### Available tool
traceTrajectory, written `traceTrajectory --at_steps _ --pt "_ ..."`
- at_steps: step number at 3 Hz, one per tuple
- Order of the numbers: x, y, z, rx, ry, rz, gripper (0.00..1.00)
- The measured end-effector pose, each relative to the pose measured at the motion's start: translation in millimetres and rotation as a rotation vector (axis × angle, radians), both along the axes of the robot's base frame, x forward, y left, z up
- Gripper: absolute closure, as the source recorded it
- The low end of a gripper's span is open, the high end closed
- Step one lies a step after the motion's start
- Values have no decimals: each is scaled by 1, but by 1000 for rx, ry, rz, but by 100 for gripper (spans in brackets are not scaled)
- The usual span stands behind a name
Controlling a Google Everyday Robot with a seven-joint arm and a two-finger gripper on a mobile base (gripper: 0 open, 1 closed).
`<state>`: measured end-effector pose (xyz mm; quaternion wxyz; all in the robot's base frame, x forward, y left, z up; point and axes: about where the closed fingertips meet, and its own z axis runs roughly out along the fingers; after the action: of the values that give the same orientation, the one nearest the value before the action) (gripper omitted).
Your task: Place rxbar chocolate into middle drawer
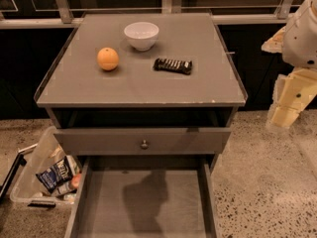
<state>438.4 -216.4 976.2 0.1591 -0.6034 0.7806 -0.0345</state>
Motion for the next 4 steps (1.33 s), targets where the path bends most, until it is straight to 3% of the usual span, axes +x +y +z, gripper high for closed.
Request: traceTrajectory --at_steps 1,3,4 --pt "6 4 2 1 -12 7 0" --pt "77 26 8 93 -118 52 0" --pt "115 34 3 187 -151 72 0"
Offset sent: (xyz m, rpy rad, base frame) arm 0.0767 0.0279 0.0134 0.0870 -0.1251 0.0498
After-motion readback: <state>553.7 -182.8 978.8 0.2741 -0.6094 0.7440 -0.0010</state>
